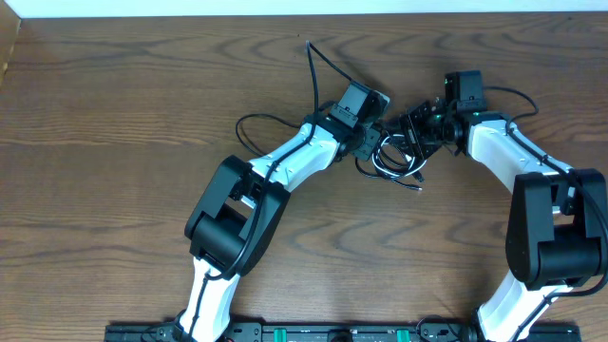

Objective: Untangle cables

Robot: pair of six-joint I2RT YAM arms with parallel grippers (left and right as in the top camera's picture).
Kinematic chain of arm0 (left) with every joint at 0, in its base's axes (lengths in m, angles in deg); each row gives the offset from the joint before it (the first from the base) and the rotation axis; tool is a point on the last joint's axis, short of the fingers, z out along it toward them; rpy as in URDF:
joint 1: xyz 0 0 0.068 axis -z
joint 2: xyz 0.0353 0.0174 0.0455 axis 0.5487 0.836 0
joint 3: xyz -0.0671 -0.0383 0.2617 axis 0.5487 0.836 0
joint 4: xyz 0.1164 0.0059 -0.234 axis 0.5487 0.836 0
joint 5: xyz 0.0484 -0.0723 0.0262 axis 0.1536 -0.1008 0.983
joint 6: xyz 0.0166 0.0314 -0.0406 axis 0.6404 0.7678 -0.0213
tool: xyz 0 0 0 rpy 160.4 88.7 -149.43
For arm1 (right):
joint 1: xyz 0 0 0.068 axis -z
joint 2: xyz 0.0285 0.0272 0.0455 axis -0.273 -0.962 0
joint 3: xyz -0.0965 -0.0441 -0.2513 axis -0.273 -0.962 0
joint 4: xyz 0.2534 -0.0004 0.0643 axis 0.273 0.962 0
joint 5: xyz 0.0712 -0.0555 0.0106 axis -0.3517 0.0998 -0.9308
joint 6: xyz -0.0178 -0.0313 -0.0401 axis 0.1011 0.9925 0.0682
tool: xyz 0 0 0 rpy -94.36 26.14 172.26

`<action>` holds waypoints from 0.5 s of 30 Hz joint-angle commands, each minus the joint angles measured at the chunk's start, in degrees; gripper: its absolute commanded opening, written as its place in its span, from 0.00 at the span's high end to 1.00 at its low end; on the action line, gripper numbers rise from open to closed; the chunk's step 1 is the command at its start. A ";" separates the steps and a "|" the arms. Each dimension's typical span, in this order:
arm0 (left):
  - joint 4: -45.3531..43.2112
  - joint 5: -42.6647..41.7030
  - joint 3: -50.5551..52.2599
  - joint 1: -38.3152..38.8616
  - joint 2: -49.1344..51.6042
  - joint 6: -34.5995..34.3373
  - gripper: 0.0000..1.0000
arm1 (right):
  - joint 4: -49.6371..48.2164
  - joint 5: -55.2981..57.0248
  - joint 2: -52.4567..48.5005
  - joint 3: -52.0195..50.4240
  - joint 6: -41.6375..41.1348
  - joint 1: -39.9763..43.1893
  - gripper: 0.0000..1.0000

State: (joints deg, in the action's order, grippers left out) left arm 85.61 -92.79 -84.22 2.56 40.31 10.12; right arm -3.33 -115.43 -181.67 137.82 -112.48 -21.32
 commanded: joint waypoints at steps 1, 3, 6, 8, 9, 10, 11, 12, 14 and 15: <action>0.81 1.36 0.13 -0.11 -2.14 0.39 0.92 | 3.15 -0.81 -0.31 -0.35 -0.96 0.11 0.63; 0.94 1.33 0.13 0.00 -2.14 0.37 0.92 | 3.19 1.57 -0.31 -0.35 -1.84 -0.09 0.64; 1.05 1.33 0.13 0.28 -2.14 0.39 0.93 | 3.17 4.90 -0.31 -0.35 -4.52 -0.96 0.64; 1.36 1.36 0.13 0.63 -2.14 0.39 0.92 | 2.73 7.19 -0.31 -0.35 -6.56 -1.88 0.64; 1.53 1.36 0.13 0.90 -2.14 0.39 0.93 | 1.97 8.87 -0.31 -0.35 -8.22 -2.69 0.62; 1.66 1.38 0.13 0.98 -2.14 0.39 0.92 | 1.73 9.31 -0.31 -0.37 -8.72 -3.02 0.62; 1.95 1.38 0.13 1.18 -2.14 0.39 0.93 | 0.59 10.29 -0.31 -0.35 -10.08 -3.82 0.60; 2.08 1.38 0.13 1.16 -2.14 0.39 0.93 | -0.37 10.82 -0.31 -0.35 -10.58 -4.42 0.60; 2.12 1.40 0.13 1.16 -2.14 0.42 0.92 | -2.32 11.61 -0.31 -0.35 -10.97 -5.33 0.60; 2.16 1.40 0.13 1.16 -2.14 0.44 0.93 | -3.17 12.02 -0.31 -0.35 -11.45 -5.79 0.60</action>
State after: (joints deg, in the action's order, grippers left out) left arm 87.47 -91.98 -84.22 3.41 40.14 10.12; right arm -4.82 -106.77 -181.67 137.74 -120.61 -25.21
